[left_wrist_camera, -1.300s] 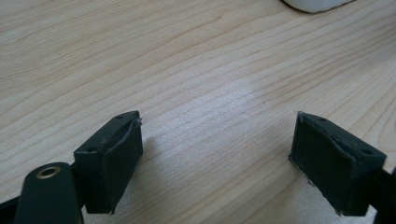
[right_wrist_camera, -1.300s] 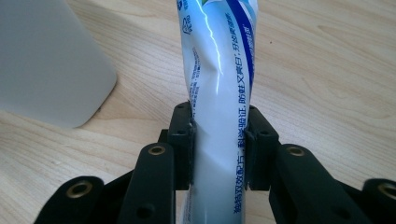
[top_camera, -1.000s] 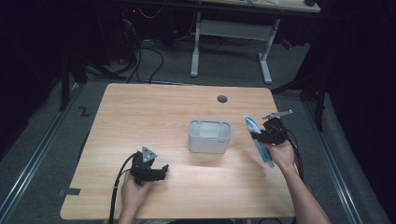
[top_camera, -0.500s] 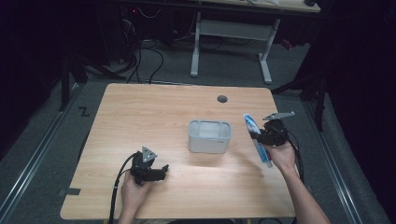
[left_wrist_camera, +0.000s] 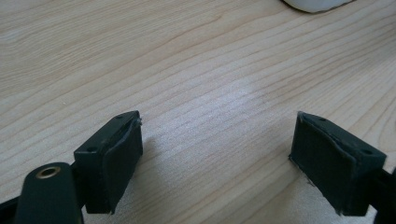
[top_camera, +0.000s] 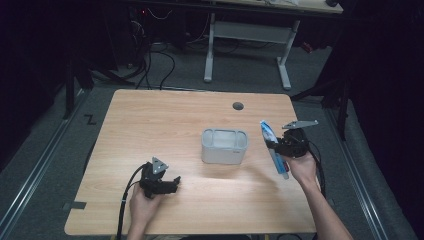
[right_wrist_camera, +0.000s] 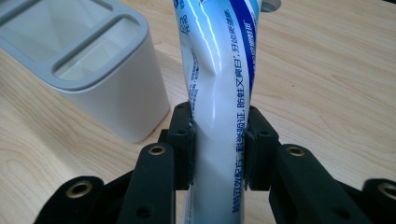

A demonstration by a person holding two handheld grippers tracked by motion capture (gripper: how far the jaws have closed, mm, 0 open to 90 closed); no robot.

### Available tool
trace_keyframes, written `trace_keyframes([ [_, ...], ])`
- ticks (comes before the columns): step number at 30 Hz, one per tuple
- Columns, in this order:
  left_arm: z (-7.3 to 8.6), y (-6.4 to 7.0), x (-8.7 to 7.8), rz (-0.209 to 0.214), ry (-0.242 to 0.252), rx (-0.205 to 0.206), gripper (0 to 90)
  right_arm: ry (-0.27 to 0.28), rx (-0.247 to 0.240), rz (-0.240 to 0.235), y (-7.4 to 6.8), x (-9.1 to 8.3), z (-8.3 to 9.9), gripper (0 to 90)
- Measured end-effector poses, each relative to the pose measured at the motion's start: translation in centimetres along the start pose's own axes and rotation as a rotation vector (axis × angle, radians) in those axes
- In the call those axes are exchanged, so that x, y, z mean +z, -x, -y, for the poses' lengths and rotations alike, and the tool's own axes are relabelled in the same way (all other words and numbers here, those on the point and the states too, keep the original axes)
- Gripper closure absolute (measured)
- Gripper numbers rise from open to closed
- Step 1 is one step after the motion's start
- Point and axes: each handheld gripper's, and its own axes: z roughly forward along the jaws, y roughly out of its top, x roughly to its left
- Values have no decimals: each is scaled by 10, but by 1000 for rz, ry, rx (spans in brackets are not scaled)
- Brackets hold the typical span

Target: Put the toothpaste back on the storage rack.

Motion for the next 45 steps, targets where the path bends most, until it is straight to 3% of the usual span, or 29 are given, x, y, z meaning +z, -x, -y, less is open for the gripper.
trace_keyframes([
  [16, 0, 0, 0, 0, 0, 0, 169, 63, -41, -77, -19, -12, -12, 695],
  [32, 0, 0, 0, 0, 0, -2, 169, 157, -88, -190, -44, -23, -38, 698],
  [45, 0, 0, 0, 0, 1, -2, 169, 220, -102, -220, -57, -20, -62, 700],
])
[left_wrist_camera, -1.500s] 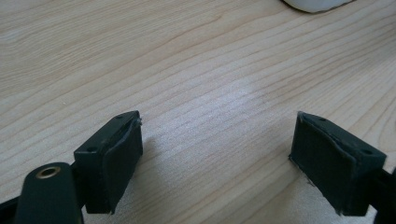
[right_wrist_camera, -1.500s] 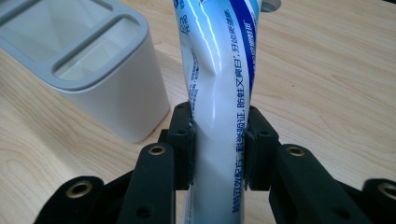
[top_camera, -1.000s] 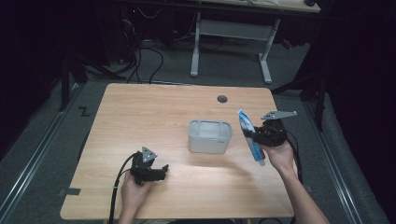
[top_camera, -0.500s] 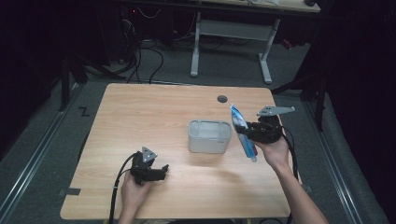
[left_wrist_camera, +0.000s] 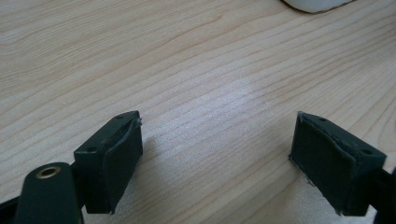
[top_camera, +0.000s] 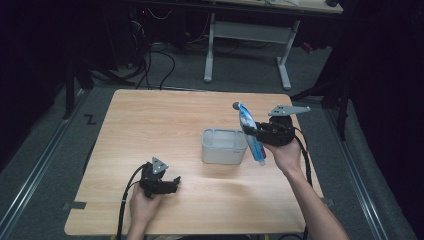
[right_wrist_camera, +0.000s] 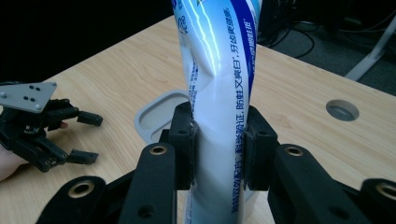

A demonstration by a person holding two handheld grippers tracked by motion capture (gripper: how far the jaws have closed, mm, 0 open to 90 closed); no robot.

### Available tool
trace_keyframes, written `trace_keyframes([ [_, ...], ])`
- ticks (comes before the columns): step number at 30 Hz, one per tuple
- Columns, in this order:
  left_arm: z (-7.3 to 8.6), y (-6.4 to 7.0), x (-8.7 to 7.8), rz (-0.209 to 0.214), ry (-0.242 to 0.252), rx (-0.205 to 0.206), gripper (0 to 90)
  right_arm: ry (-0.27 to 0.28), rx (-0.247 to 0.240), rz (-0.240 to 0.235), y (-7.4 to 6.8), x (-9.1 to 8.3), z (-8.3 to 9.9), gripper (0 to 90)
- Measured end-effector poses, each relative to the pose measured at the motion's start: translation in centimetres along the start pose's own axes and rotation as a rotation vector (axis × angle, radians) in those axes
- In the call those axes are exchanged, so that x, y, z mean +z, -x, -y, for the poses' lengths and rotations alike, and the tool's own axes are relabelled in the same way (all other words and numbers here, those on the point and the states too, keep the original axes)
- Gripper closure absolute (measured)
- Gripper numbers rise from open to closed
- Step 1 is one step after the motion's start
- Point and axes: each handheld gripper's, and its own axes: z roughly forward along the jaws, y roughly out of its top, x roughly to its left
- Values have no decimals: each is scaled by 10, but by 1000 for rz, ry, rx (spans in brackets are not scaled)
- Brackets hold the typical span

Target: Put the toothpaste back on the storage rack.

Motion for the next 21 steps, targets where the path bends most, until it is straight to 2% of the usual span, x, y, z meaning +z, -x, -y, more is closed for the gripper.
trace_keyframes([
  [8, 0, 0, 0, 0, 0, 0, 170, -6, -32, -28, -7, 13, -17, 701],
  [14, 0, 0, 0, 1, 0, -1, 170, 27, -47, -44, -9, 13, -31, 701],
  [21, 0, 0, 0, 1, 1, -1, 170, 32, -73, -61, -12, 19, -45, 701],
])
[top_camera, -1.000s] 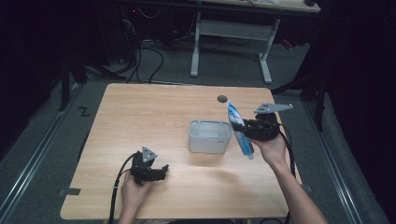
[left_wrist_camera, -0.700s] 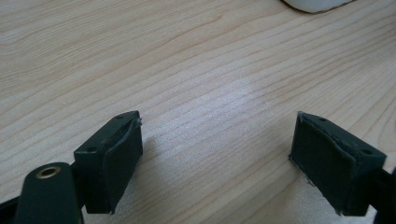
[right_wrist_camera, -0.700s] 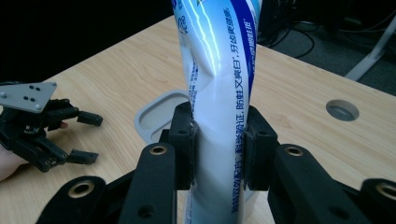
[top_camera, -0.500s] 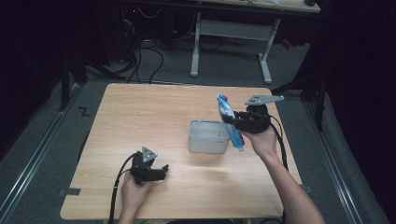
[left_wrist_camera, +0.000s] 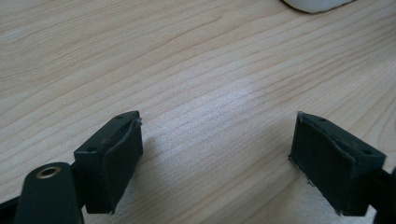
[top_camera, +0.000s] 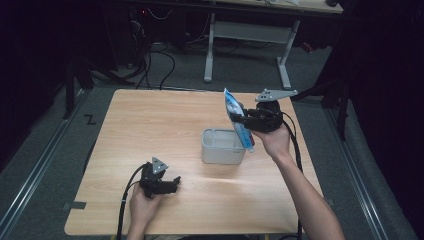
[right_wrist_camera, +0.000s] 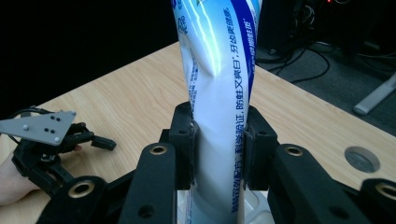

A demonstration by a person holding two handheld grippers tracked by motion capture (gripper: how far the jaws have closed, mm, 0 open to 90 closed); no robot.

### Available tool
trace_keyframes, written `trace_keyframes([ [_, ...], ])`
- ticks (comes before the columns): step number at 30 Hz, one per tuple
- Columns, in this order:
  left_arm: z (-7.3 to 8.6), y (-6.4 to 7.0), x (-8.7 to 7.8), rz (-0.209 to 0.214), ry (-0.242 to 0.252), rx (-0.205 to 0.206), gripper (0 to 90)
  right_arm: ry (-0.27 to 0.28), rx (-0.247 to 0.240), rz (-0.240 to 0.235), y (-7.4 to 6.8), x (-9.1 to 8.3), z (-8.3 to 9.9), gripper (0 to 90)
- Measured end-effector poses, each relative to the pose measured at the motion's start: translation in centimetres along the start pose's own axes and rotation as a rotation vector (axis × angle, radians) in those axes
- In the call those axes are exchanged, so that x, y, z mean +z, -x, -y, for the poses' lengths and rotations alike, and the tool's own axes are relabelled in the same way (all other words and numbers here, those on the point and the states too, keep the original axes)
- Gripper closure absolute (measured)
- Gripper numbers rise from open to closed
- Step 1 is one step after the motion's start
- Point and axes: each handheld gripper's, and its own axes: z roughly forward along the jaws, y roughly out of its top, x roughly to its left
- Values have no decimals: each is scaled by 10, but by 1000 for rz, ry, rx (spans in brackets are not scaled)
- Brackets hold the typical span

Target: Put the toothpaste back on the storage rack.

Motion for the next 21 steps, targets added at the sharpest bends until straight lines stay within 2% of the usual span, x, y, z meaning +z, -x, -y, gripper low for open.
trace_keyframes([
  [11, 0, 0, 0, 0, 0, 0, 170, -19, -13, -10, -3, 27, -9, 700],
  [17, 0, 0, 0, -4, 0, -3, 170, -19, -12, 1, -4, 37, -11, 699],
  [21, 0, 0, 0, -5, -2, -3, 170, -37, -37, 21, -5, 46, -11, 698],
])
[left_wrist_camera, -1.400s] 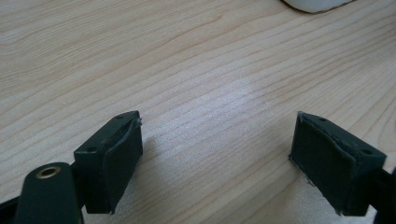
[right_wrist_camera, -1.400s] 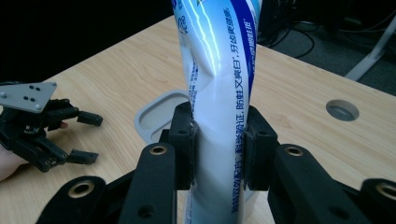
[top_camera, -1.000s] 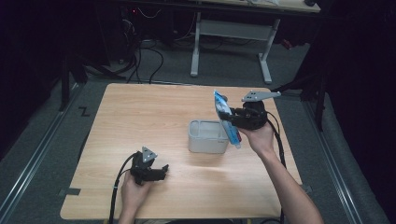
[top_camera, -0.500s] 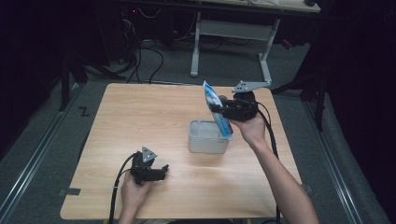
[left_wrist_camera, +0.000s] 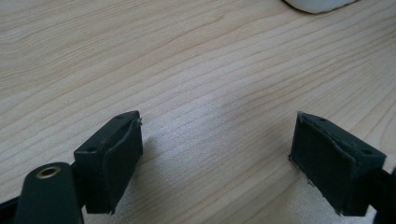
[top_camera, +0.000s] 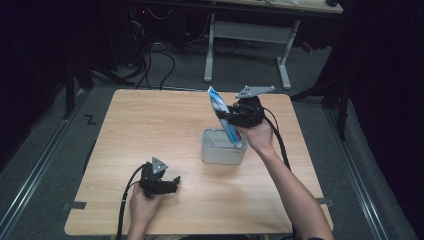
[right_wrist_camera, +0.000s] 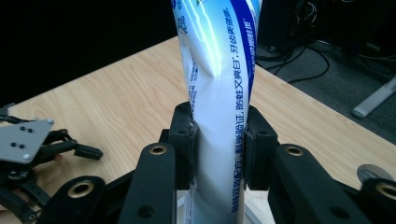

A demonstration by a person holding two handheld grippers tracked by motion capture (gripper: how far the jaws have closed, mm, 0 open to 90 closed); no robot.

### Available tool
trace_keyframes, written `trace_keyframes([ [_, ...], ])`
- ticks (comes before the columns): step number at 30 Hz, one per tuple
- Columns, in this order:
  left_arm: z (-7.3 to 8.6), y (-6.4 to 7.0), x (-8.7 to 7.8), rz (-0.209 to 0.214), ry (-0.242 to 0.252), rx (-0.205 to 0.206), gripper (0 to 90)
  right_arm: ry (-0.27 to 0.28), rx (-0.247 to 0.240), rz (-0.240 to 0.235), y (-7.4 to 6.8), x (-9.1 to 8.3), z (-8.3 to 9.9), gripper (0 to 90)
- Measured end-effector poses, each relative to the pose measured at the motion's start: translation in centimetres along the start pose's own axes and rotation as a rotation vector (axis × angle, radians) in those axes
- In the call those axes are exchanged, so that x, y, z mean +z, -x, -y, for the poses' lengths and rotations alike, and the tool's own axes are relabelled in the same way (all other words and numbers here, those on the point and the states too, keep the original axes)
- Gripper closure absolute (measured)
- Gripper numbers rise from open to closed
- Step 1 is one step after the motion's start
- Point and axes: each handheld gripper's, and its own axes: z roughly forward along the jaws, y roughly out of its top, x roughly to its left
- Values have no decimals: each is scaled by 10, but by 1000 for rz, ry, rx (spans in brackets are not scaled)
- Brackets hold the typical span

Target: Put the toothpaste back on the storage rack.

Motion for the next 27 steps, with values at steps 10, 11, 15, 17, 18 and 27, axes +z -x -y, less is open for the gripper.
trace_keyframes([
  [10, 0, 0, 0, -1, 0, 0, 171, 0, -22, 12, -4, 11, 2, 697],
  [11, 0, 0, 0, -1, 0, 0, 171, 0, -22, 13, -4, 11, 2, 697],
  [15, 0, 0, 0, -2, 0, 0, 171, 21, -2, 0, -2, 12, 0, 697],
  [17, 0, 0, 0, -2, 0, 0, 171, 24, -3, 0, -2, 12, 0, 696],
  [18, 0, 0, 0, -2, 0, 0, 171, 17, -9, 7, -2, 13, 0, 696],
  [27, 0, 0, 0, -1, 0, -1, 171, 2, -2, 13, 1, 23, 5, 695],
])
